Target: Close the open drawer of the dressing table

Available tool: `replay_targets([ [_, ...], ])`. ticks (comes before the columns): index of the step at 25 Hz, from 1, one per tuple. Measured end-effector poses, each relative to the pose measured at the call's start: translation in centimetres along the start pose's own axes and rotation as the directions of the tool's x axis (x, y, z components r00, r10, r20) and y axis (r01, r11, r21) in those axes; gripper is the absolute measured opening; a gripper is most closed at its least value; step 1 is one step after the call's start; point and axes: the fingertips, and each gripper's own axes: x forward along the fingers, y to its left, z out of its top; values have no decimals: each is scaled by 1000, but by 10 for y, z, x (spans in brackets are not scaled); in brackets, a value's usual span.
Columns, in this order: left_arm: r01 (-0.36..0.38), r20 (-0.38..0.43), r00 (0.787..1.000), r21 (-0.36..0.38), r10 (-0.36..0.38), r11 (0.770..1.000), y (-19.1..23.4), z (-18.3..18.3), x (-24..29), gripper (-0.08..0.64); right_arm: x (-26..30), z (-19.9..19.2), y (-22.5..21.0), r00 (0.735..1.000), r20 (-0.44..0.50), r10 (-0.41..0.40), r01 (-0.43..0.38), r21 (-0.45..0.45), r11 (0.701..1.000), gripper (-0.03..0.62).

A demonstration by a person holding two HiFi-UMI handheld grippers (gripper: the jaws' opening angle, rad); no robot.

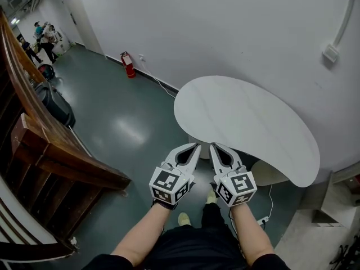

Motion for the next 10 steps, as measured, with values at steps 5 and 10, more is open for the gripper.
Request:
replay_targets([
  [5,-3,-1,1000,-4,3,1000,-1,0,-4,9,-2,1,4,1000,1,-2,2,-1,1000,12],
  [10,-4,7,1000,0,4,1000,-5,3,-4,9,-4,4,4,1000,9,-2,2,-6,1000,12],
])
